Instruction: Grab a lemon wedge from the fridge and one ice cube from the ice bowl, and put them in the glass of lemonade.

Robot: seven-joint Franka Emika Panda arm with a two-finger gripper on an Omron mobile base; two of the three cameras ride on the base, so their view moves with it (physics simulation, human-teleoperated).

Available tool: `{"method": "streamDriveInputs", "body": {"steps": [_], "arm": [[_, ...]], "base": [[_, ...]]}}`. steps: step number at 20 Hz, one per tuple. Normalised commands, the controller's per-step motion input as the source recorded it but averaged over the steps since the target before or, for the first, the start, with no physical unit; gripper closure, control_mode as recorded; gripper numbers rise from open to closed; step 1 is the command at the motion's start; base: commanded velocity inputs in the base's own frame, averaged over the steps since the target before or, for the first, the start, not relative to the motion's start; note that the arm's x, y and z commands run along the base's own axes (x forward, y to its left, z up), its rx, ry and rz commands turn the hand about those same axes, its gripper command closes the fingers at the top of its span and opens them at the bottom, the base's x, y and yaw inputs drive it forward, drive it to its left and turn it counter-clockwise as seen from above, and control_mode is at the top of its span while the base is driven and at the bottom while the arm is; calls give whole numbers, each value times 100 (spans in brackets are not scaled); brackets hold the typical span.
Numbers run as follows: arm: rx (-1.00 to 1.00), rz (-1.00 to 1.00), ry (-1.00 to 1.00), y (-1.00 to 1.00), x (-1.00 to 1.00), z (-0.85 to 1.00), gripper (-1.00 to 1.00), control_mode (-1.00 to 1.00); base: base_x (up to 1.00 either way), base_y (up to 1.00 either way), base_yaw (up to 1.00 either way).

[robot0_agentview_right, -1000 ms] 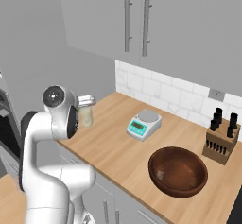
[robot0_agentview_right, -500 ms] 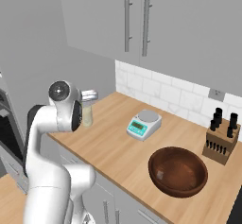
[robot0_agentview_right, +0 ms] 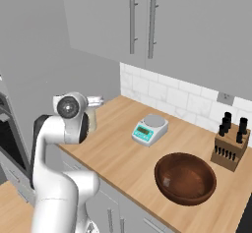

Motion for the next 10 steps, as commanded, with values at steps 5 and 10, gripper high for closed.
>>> {"method": "streamDriveInputs", "body": {"steps": [5,10], "arm": [[7,0,-1,22,52,-28,100,-100],[0,0,4,36,66,-22,100,-100]], "base": [[0,0,0],[0,0,0]]}}
